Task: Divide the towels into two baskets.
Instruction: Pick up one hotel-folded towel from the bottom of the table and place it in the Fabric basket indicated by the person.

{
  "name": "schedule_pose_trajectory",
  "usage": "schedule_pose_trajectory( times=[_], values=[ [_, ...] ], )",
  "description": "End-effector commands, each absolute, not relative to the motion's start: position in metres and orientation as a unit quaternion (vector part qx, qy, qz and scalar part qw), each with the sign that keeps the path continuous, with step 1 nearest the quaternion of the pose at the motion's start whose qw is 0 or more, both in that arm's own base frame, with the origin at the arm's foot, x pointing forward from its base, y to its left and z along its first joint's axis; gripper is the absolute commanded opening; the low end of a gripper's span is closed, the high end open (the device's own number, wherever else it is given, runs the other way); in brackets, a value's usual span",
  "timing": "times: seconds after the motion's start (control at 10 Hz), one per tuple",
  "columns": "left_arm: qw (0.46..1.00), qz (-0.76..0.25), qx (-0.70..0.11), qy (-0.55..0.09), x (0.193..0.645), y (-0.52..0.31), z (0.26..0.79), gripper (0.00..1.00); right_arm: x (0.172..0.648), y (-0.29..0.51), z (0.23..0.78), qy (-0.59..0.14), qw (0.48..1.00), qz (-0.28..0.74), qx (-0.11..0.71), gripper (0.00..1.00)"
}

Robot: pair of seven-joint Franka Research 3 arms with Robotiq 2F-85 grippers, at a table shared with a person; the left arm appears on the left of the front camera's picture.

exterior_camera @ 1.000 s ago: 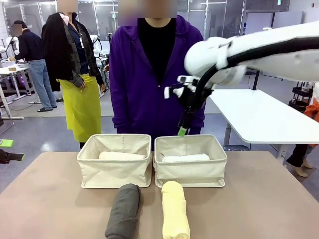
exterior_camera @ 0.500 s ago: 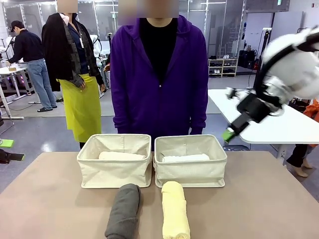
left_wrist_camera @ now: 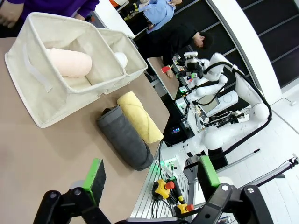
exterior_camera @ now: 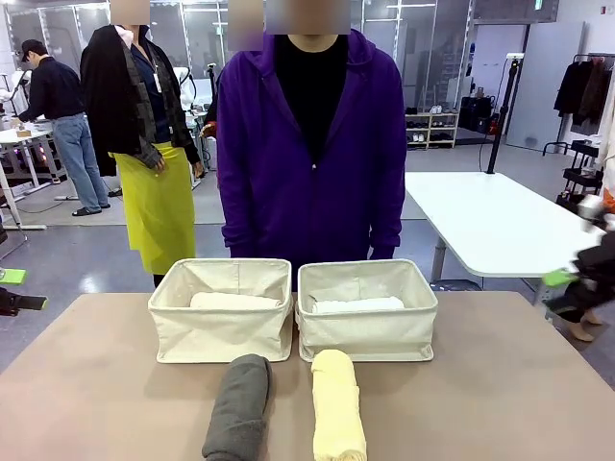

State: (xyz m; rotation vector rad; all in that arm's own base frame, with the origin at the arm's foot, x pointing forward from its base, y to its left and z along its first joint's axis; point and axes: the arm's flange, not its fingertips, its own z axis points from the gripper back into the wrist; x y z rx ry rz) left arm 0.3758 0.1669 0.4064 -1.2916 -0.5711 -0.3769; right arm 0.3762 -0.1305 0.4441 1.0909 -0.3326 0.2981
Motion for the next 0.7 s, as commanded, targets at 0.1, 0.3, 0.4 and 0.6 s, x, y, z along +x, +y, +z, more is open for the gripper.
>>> schedule_pose_trajectory(
  times=[0.1,0.3,0.4,0.6],
  values=[
    [0.747,-0.166,-0.591,-0.256,0.373,0.167,0.412,1.00,0.293,-0.185,0.430,-0.191,0.827,0.082,0.523,1.00],
    [0.747,-0.166,-0.591,-0.256,0.373,0.167,0.412,1.00,0.282,-0.203,0.408,-0.186,0.828,0.040,0.528,1.00],
    [0.747,-0.166,-0.591,-0.256,0.373,0.167,0.412,1.00,0.288,-0.198,0.423,-0.188,0.828,0.068,0.525,1.00],
    [0.747,-0.166,-0.591,-0.256,0.373,0.167,0.412,1.00,0.288,-0.198,0.423,-0.188,0.828,0.068,0.525,1.00]
  ],
)
